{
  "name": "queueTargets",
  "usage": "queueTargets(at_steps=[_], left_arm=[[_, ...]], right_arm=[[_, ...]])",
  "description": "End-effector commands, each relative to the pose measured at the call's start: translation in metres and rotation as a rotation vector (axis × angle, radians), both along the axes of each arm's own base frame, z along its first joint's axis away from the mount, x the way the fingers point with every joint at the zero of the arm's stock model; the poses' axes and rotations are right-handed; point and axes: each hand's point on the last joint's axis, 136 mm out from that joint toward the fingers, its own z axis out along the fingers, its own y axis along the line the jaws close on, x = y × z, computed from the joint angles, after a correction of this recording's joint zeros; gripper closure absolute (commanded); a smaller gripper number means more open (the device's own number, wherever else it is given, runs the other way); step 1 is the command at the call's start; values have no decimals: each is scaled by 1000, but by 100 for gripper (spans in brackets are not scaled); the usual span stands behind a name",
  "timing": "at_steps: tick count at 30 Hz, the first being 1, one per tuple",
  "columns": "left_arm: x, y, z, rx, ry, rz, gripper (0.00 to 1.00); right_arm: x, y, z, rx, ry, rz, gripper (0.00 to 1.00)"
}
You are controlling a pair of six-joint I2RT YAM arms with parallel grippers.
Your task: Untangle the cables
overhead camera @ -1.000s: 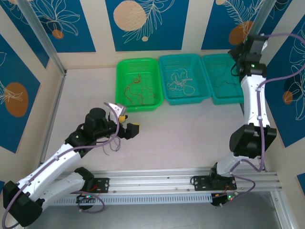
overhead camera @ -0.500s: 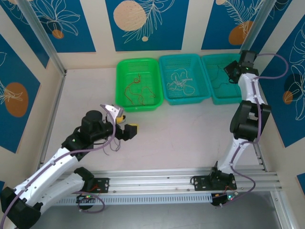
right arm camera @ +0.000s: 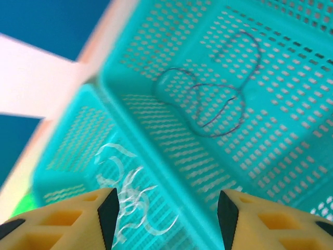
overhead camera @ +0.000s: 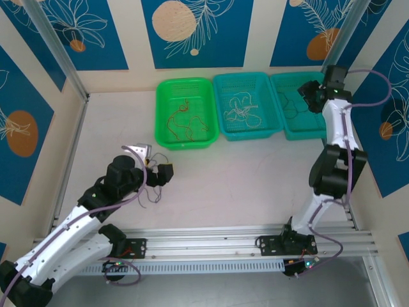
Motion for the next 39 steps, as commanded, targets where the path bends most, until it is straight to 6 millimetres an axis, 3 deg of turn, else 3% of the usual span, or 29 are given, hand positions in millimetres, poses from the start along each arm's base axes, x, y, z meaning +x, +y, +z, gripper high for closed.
queueTargets(at_steps=[1, 5, 8, 13, 19, 25, 30, 34, 37, 39], left_arm=[[6, 35, -18, 47, 55, 219, 0], [8, 66, -35, 104, 112, 373, 0], [10, 79, -54, 129, 194, 422, 0], [16, 94, -92, 74, 348, 478, 0], [38, 91, -114, -79, 443, 464, 11], [56, 85, -137, -126, 547, 457, 28], [59, 93, -156, -130, 588, 510, 57], [55, 94, -162, -131, 600, 516, 87], [53, 92, -161, -142, 597, 499, 99], [51, 91, -160, -141, 595, 490, 100]], right_arm=[[-25, 56, 51, 52, -158, 221, 46], [-67, 144, 74, 103, -235, 516, 47], [-105, 218, 70, 74, -215, 712, 47], [-172, 331, 34, 77, -131, 1007, 47], [-234, 428, -22, 86, -48, 1250, 47], [-260, 490, -78, -73, -52, 1404, 47], [-265, 531, -120, -173, -148, 1526, 46], [-257, 553, -146, -206, -228, 1563, 43], [-256, 569, -163, -191, -256, 1607, 41], [-257, 578, -176, -171, -252, 1636, 41]])
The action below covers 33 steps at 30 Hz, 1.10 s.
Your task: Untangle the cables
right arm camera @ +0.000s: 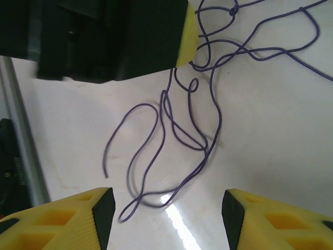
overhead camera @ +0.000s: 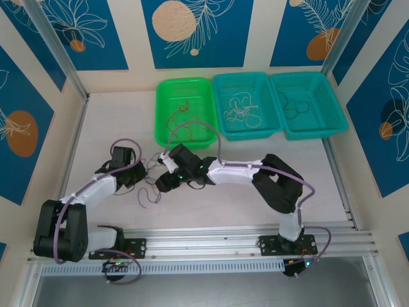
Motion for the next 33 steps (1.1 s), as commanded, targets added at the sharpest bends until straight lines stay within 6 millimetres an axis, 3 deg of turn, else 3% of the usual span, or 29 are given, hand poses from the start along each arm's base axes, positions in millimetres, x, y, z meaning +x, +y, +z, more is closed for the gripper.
queueTargets(at_steps=[1, 6, 9, 17, 26, 33], left_arm=[[-1, 0, 4, -22, -22, -6, 100], [-4, -1, 7, -23, -32, -14, 100], [-5, -1, 8, -24, -34, -17, 100], [-14, 13, 7, 45, -14, 9, 100], [-27, 42, 5, 139, 23, 66, 100], [-32, 67, 5, 199, 44, 126, 100]], right_arm=[[6, 26, 1, 85, -58, 74, 41], [10, 43, -22, 88, -12, 86, 41], [12, 49, -29, 93, 17, 83, 46], [21, 36, -19, 111, 55, 31, 98], [20, -28, 35, 174, 29, -89, 100], [19, -110, 61, 200, 12, -287, 100]])
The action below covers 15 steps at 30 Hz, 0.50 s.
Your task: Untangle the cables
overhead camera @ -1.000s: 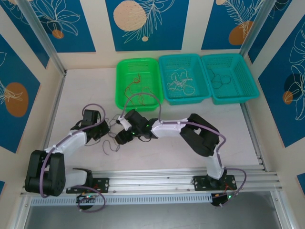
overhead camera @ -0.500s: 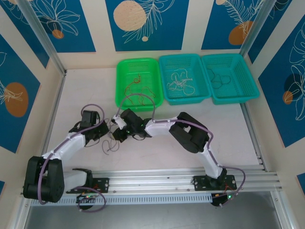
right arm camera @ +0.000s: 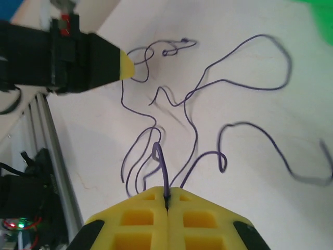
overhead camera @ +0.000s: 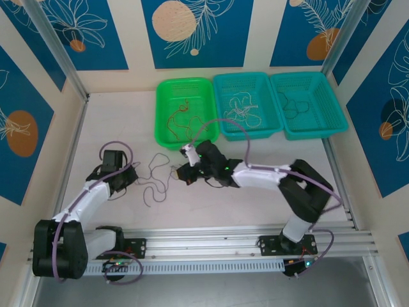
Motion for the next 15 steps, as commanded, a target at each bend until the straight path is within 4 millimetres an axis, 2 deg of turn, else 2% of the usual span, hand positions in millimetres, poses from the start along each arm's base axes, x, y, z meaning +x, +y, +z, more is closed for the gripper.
queueTargets(at_steps=[1, 7, 10, 12, 15], left_arm=[[-11, 21, -3, 68, 40, 40, 100], [-13, 40, 3, 115, 36, 115, 100], [-12, 42, 4, 111, 22, 124, 100], [-10, 36, 5, 87, 4, 106, 100], [4, 7, 14, -44, -89, -10, 97]], right_arm=[[8, -41, 7, 14, 18, -139, 100], [24, -128, 44, 95, -11, -384, 100], [33, -173, 63, 157, -13, -515, 100], [33, -188, 73, 190, -19, -541, 100], [26, -184, 83, 203, -13, -484, 100]])
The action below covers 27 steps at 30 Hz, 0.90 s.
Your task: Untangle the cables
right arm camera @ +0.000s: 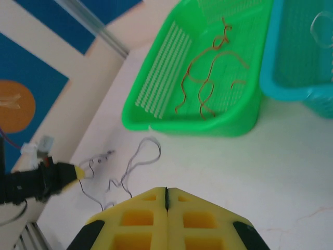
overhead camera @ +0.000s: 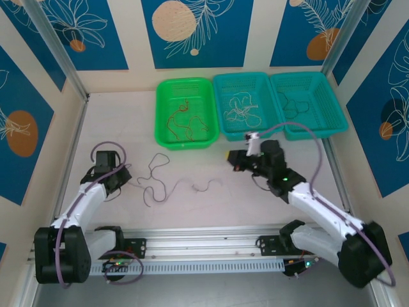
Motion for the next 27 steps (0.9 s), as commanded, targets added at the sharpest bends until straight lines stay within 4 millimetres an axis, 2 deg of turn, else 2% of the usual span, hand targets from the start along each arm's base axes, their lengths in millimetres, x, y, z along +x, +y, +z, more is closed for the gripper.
queueTargets(at_steps=[1, 3, 6, 8, 11, 12, 15, 18, 21, 24, 27], left_arm=[[10, -23, 12, -105, -97, -90, 90], [17, -36, 27, -171, -168, -125, 87], [21, -43, 50, -197, -229, -150, 97], [22, -50, 67, -215, -262, -181, 100], [22, -69, 91, -270, -310, -238, 100], [22, -78, 99, -287, -326, -260, 100], [20, -102, 121, -324, -366, -326, 100], [17, -127, 140, -343, -392, -394, 100], [12, -145, 154, -317, -394, -449, 100], [8, -160, 167, -331, -400, -488, 100], [6, -166, 176, -332, -413, -504, 100]], right_arm=[[-14, 9, -2, 17, 64, 74, 100], [-17, 17, 2, 34, 73, 108, 100], [-25, 35, 9, 30, 40, 199, 99], [-39, 58, 13, -21, -8, 322, 87], [-61, 102, 15, -129, -74, 474, 58], [-67, 118, 15, -147, -84, 516, 51], [-75, 158, 21, -95, -90, 599, 43], [-70, 190, 19, -27, -100, 652, 39], [-58, 213, 10, -3, -101, 675, 38], [-50, 232, 2, 30, -95, 713, 38], [-47, 249, -10, 58, -60, 754, 38]])
